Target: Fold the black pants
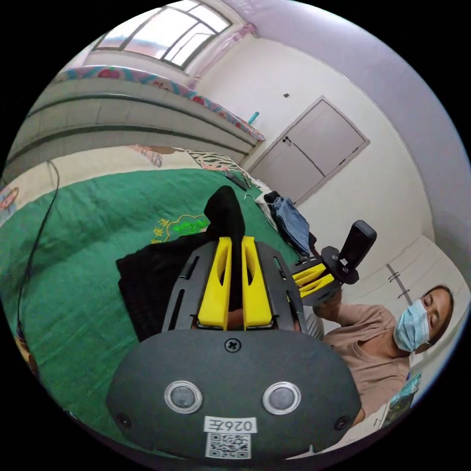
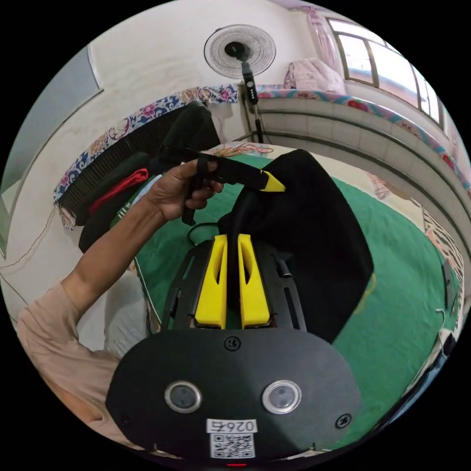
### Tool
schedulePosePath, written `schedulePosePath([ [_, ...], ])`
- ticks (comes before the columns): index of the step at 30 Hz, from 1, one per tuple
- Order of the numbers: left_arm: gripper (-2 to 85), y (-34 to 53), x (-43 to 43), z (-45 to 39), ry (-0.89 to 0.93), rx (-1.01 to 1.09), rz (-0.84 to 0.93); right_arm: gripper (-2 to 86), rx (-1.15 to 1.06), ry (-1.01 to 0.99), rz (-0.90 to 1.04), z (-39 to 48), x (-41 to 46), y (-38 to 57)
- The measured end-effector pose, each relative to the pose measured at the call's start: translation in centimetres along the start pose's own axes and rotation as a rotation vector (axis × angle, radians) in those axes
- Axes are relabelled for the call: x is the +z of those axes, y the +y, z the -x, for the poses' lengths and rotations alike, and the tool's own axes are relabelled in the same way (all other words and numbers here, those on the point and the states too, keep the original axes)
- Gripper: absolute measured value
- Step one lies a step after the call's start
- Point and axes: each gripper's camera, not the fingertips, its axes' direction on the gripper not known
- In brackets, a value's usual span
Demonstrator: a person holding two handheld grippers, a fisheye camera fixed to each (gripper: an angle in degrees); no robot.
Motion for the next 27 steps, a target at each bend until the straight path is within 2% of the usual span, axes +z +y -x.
schedulePosePath([
  [3, 3.9, 3.9, -3.1, 6.4, -0.003, -0.138, -0.085, 1.0, 0.036, -0.036, 0.052, 1.0, 7.1, -2.1],
  [5, 5.0, 6.3, -4.8, 9.3, -0.006, -0.214, -0.151, 4.4, 0.046, -0.072, 0.156, 1.4, 11.8, -3.6],
  [7, 6.3, 9.0, -7.6, 10.8, 0.006, -0.231, -0.287, 7.9, 0.015, -0.095, 0.168, 2.3, 12.5, -4.2],
  [9, 6.6, 10.3, -9.7, 10.7, 0.005, -0.220, -0.349, 10.3, -0.067, -0.100, 0.164, 3.4, 11.7, -4.1],
  [12, 6.1, 10.9, -11.6, 8.3, -0.048, -0.145, -0.305, 11.2, -0.176, -0.126, 0.155, 4.3, 9.0, -1.9],
  [14, 3.7, 11.0, -11.5, 5.7, -0.052, -0.060, -0.268, 10.0, -0.186, -0.054, 0.123, 3.6, 6.6, 1.5],
  [17, -0.2, 11.5, -9.1, 0.7, -0.013, 0.111, -0.180, 6.6, -0.111, 0.087, 0.080, 1.4, 5.3, 5.8],
  [19, -0.8, 12.0, -5.3, -1.7, -0.046, 0.211, -0.022, 5.2, -0.054, 0.109, 0.073, -0.2, 5.8, 7.7],
  [20, -0.8, 12.1, -4.3, -1.9, -0.089, 0.221, 0.046, 4.7, -0.017, 0.045, 0.096, -1.2, 6.6, 8.5],
  [22, -0.8, 13.0, -1.9, 0.1, -0.434, 0.120, 0.284, 4.4, 0.001, -0.028, 0.149, -1.9, 8.3, 9.6],
  [23, -0.8, 13.4, -2.1, 1.0, -0.459, 0.094, 0.305, 3.9, -0.017, -0.042, 0.159, -1.9, 9.3, 10.2],
  [24, -0.8, 14.2, -3.3, 2.9, -0.376, 0.000, 0.289, 3.6, -0.027, -0.049, 0.153, -1.8, 9.6, 10.5],
  [25, -0.9, 15.2, -5.0, 4.3, -0.271, -0.086, 0.203, 2.9, -0.044, -0.059, 0.164, -1.6, 10.1, 10.7],
  [27, -0.9, 16.6, -7.5, 4.8, -0.242, -0.142, 0.064, 2.0, -0.084, -0.050, 0.186, -1.3, 10.4, 10.6],
])
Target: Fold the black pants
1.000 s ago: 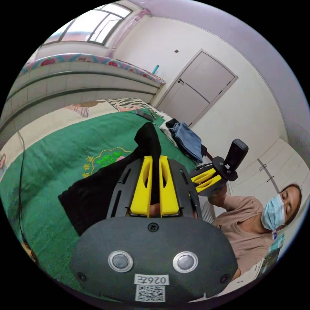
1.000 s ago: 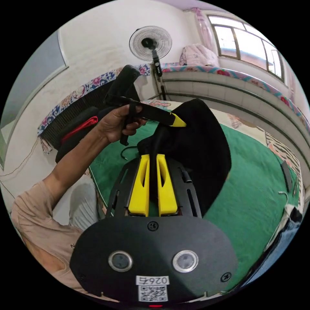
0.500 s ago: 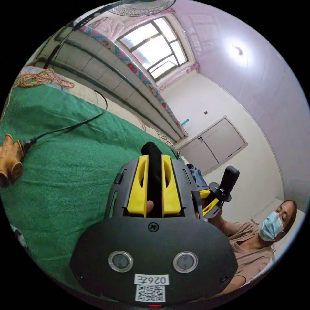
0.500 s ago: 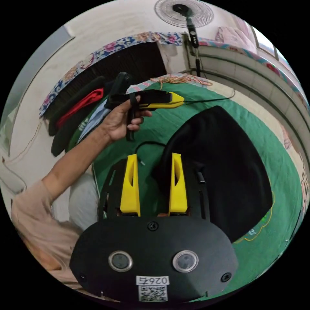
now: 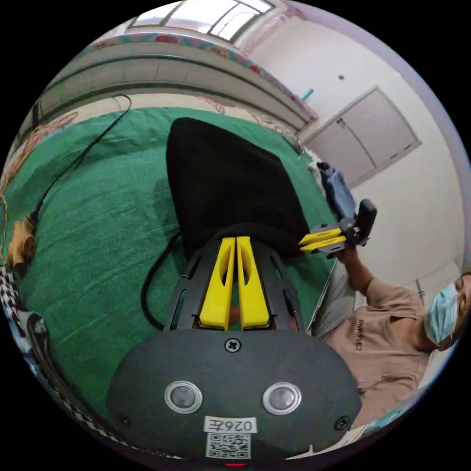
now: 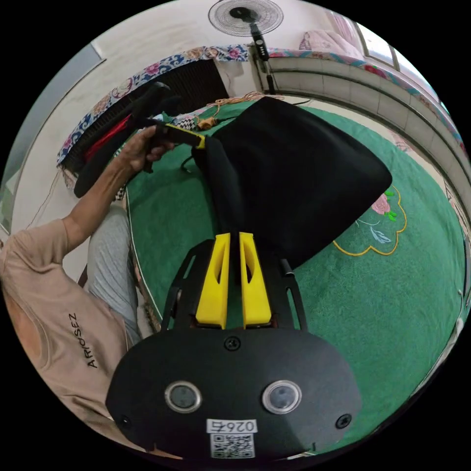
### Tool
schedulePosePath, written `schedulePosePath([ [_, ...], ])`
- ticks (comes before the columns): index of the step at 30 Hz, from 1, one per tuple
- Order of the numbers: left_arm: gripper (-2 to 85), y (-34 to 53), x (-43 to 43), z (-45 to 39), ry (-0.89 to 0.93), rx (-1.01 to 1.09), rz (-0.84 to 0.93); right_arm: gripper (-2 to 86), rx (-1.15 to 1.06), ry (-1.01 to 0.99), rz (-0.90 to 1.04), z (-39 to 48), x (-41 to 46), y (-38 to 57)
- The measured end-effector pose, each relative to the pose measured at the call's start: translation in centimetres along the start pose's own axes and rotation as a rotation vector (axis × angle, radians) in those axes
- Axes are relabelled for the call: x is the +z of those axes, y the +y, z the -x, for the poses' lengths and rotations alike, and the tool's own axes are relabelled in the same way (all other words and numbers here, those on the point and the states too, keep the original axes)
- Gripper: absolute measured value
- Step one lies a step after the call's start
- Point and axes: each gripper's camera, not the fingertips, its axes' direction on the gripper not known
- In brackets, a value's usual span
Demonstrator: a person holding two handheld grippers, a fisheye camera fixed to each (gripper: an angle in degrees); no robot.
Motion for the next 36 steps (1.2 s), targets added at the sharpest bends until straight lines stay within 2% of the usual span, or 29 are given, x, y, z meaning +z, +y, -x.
schedulePosePath([
  [2, -1.0, 1.1, -1.7, -0.5, -0.034, -0.001, -0.127, 0.5, -0.021, -0.001, -0.018, 0.3, -0.4, -0.3],
  [4, -1.0, 2.1, -3.3, -2.9, -0.104, 0.085, -0.301, -0.5, -0.019, 0.012, -0.067, 0.4, -0.7, -0.2],
  [6, -1.0, 2.3, -3.0, -4.8, -0.127, 0.183, -0.336, -0.8, 0.002, 0.042, -0.115, 0.4, -0.6, 0.0],
  [8, -1.0, 1.8, -1.2, -5.7, -0.157, 0.258, -0.230, -0.9, 0.021, 0.066, -0.091, 0.1, 1.1, -0.2],
  [10, -1.0, 1.1, 3.2, -4.6, -0.293, 0.256, 0.123, -0.9, 0.011, 0.086, -0.025, 0.0, 3.2, -0.6],
  [12, -1.0, 1.5, 5.4, -3.0, -0.268, 0.255, 0.322, -0.9, -0.020, 0.107, 0.031, 0.3, 4.8, -1.0],
  [14, -1.0, 2.1, 4.0, -1.7, -0.173, 0.183, 0.288, -0.9, -0.082, 0.153, 0.065, 1.2, 5.4, -1.2],
  [17, -1.0, 3.7, 1.1, -1.9, -0.306, 0.196, 0.144, -0.9, -0.126, 0.199, 0.063, 1.9, 4.8, -1.4],
  [19, -1.0, 5.0, -1.5, -3.1, -0.316, 0.249, -0.130, -0.9, -0.106, 0.225, -0.030, 1.9, 3.5, -1.3],
  [21, -1.0, 5.8, -2.2, -3.9, -0.248, 0.296, -0.312, -0.9, -0.070, 0.294, -0.156, 1.6, 2.3, -1.3],
  [22, -1.0, 5.7, -1.7, -4.3, -0.220, 0.320, -0.346, -0.9, -0.048, 0.362, -0.222, 1.3, 1.9, -1.7],
  [25, -1.0, 3.7, 2.3, -4.6, -0.322, 0.389, -0.227, -1.0, -0.017, 0.475, -0.287, 0.1, 2.5, -3.3],
  [26, -1.0, 3.2, 3.5, -4.4, -0.369, 0.393, -0.164, -1.0, -0.008, 0.497, -0.232, -0.8, 3.7, -4.2],
  [27, -1.0, 2.4, 6.4, -3.3, -0.492, 0.375, 0.010, -1.0, -0.004, 0.513, -0.180, -1.4, 4.6, -4.6],
  [28, -0.9, 2.7, 8.0, -2.2, -0.524, 0.393, 0.074, -1.1, -0.018, 0.541, -0.049, -2.6, 6.8, -5.2],
  [30, -1.0, 4.0, 6.5, -1.1, -0.451, 0.365, -0.051, -1.2, -0.054, 0.525, -0.066, -3.7, 8.0, -5.0],
  [31, -1.0, 4.1, 6.0, -0.4, -0.437, 0.342, -0.003, -1.3, -0.043, 0.504, -0.123, -4.0, 7.8, -4.7],
  [33, -1.0, 4.8, 4.7, -0.5, -0.506, 0.324, -0.007, -1.3, -0.034, 0.493, -0.118, -4.4, 8.1, -4.9],
  [34, -1.0, 5.7, 4.0, -0.9, -0.555, 0.356, -0.064, -1.3, -0.039, 0.495, -0.118, -4.6, 8.2, -5.0],
  [36, -1.0, 7.0, 3.7, -1.2, -0.541, 0.401, -0.167, -1.2, -0.028, 0.475, -0.120, -5.0, 8.3, -5.2],
])
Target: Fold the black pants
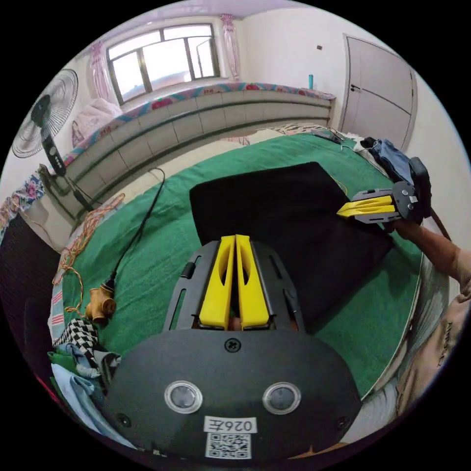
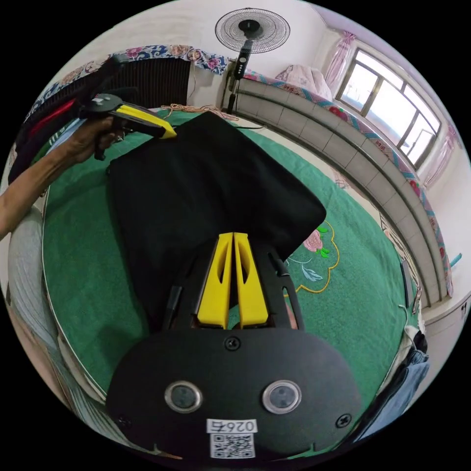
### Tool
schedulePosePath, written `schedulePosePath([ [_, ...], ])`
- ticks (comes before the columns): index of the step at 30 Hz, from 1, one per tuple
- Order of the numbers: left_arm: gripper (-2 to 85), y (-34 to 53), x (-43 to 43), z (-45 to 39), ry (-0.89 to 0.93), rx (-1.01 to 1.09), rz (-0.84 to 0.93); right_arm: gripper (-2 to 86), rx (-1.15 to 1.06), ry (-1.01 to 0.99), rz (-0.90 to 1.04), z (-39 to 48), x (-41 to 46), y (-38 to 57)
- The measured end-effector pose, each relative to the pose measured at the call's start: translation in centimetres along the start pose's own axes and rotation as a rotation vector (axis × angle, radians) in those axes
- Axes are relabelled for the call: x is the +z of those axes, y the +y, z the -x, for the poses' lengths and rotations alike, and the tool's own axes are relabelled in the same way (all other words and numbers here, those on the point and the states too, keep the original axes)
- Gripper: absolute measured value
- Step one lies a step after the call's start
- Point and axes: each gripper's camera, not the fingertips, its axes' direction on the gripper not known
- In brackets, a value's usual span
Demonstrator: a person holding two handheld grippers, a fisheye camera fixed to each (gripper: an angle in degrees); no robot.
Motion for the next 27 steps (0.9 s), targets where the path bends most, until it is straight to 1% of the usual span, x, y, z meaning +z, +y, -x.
schedulePosePath([
  [2, -0.9, 0.3, 1.3, -0.2, 0.083, -0.005, 0.047, -1.0, 0.011, 0.005, -0.005, -0.2, 0.4, -0.2],
  [3, -0.9, 0.5, 2.8, -0.2, 0.110, -0.051, 0.113, -1.0, 0.010, 0.013, -0.007, -0.1, 0.5, -0.3],
  [4, -0.9, 1.0, 2.6, 0.0, 0.098, -0.104, 0.058, -1.0, 0.001, 0.033, -0.008, 0.0, 0.7, -0.3],
  [5, -0.9, 1.3, 2.5, 0.1, 0.094, -0.106, 0.051, -1.0, -0.012, 0.053, -0.018, 0.0, 0.6, -0.3],
  [7, -0.6, 1.8, 1.4, 1.3, 0.121, -0.130, 0.100, -1.1, 0.002, 0.069, -0.025, -0.4, 0.0, -0.2],
  [8, -0.5, 2.0, 0.9, 1.8, 0.126, -0.142, 0.089, -1.1, 0.052, 0.046, -0.034, -1.3, -0.6, 0.0],
  [10, 0.0, 3.6, -1.9, 4.4, 0.077, -0.231, -0.034, -1.1, 0.145, 0.008, -0.053, -3.1, -1.4, 0.5],
  [12, 1.0, 5.1, -3.2, 6.4, 0.103, -0.273, -0.100, -0.9, 0.263, -0.020, -0.089, -5.5, -2.1, 1.3],
  [14, 6.0, 6.5, -3.2, 8.6, 0.178, -0.336, -0.120, 0.0, 0.411, -0.109, -0.112, -8.9, -2.3, 2.6],
  [15, 10.5, 7.3, -2.7, 9.9, 0.245, -0.385, -0.112, 0.3, 0.450, -0.147, -0.115, -9.7, -2.2, 3.0],
  [16, 14.3, 8.1, -2.0, 11.0, 0.318, -0.414, -0.102, 3.0, 0.523, -0.240, -0.111, -11.2, -1.7, 3.8],
  [17, 15.8, 8.6, -1.6, 11.5, 0.346, -0.434, -0.095, 5.4, 0.590, -0.345, -0.105, -12.6, -0.8, 4.5],
  [19, 19.6, 10.1, -0.2, 12.2, 0.388, -0.444, -0.057, 7.9, 0.680, -0.476, -0.113, -14.0, 0.5, 5.6],
  [20, 19.9, 10.4, 0.3, 12.3, 0.390, -0.443, -0.037, 8.9, 0.724, -0.549, -0.122, -14.5, 1.4, 6.2],
  [22, 20.6, 11.6, 2.5, 12.0, 0.411, -0.417, 0.083, 9.6, 0.769, -0.646, -0.125, -14.8, 2.9, 6.6],
  [24, 20.1, 12.2, 2.0, 12.4, 0.420, -0.430, 0.071, 9.6, 0.785, -0.699, -0.148, -14.6, 3.8, 6.5],
  [26, 17.6, 13.0, 2.0, 12.5, 0.502, -0.418, 0.072, 9.8, 0.765, -0.762, -0.154, -13.6, 4.8, 5.4],
  [27, 16.4, 13.7, 2.4, 12.6, 0.628, -0.434, 0.065, 10.0, 0.755, -0.782, -0.151, -13.3, 5.0, 5.0],
])
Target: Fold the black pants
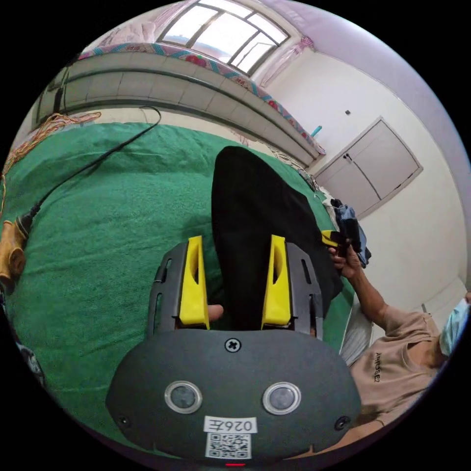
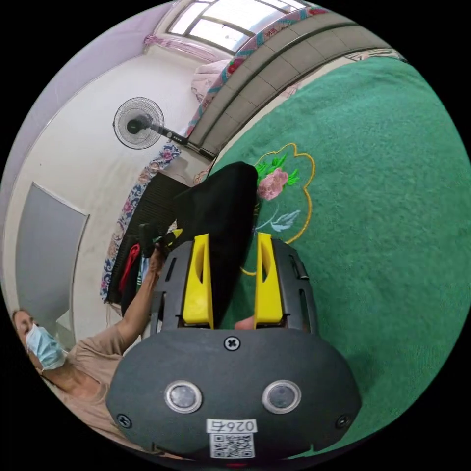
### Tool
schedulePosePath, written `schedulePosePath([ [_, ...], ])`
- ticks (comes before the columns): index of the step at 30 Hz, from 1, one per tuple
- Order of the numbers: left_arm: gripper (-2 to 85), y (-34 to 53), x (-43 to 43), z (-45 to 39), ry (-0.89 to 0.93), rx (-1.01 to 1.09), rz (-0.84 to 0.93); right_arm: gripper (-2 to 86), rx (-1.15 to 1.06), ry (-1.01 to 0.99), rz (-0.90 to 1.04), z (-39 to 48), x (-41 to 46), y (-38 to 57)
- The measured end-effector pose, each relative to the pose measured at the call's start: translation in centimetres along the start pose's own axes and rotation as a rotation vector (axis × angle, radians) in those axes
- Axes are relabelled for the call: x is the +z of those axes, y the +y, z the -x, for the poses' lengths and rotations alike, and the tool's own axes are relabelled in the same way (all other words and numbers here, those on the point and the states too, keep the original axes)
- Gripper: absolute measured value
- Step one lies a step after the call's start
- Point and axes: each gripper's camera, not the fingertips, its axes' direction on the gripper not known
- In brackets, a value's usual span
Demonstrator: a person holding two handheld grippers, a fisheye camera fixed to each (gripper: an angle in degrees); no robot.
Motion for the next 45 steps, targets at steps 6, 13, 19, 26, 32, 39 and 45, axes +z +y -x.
schedulePosePath([
  [6, 15.1, 3.3, -0.6, -0.1, -0.024, -0.018, 0.010, 10.6, -0.046, 0.077, 0.037, 3.7, 4.9, 1.2],
  [13, 7.3, 9.0, -4.2, -3.9, -0.105, 0.019, -0.066, 4.7, -0.164, 0.258, 0.029, 11.4, 8.9, 5.3],
  [19, 5.5, 16.5, -11.4, -12.7, -0.135, 0.183, -0.231, 3.0, -0.485, 0.517, -0.118, 26.5, 9.5, 12.7],
  [26, 5.4, 32.8, -24.5, -25.2, -0.376, 0.368, -0.653, 2.9, -0.896, 0.494, -0.323, 47.5, 11.5, 22.7],
  [32, 5.4, 47.6, -33.8, -32.4, -0.723, 0.325, -0.939, 3.1, -1.212, 0.342, -0.292, 63.8, 20.6, 29.1],
  [39, 5.5, 57.6, -41.3, -32.1, -0.910, 0.058, -1.085, 3.2, -1.466, 0.329, -0.178, 78.9, 35.5, 34.7],
  [45, 7.1, 60.2, -44.3, -22.6, -0.683, -0.257, -1.031, 4.2, -1.446, 0.532, 0.033, 82.3, 53.3, 35.4],
])
